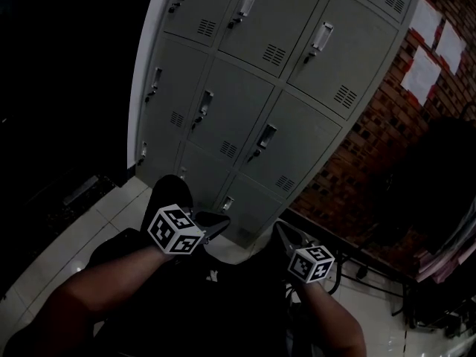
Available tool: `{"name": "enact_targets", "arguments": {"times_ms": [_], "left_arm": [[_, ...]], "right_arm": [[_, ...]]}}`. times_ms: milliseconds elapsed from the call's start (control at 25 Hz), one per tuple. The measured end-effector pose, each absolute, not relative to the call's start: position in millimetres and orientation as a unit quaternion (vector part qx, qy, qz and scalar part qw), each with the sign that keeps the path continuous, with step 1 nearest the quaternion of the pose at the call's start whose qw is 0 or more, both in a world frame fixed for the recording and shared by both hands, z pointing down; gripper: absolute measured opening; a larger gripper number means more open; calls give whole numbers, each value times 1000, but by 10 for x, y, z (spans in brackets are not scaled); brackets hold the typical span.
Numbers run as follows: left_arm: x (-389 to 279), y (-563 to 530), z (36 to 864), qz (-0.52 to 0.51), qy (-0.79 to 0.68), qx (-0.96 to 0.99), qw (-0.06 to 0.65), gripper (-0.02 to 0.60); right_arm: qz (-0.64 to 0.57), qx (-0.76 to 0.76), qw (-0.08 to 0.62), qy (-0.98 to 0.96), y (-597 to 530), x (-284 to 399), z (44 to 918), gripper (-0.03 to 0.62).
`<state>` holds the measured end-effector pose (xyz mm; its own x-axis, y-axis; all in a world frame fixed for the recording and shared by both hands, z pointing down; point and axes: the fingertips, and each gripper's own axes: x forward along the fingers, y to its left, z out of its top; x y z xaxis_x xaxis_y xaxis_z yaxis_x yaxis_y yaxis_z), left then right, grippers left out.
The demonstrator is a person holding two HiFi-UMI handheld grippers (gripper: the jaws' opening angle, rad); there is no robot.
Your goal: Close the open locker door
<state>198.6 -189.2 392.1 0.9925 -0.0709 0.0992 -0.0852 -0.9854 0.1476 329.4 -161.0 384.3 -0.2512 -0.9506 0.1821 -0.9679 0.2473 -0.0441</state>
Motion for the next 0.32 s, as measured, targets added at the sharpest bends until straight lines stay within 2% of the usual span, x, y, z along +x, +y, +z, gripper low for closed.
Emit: {"name": "enact_targets", "arguments": {"times_ms": [320], "left_arm": [[1984,-1887,3929,45,-40,995,76,12]], "right_arm": [[71,605,65,-791,-1616,3267,3869,2]]}}
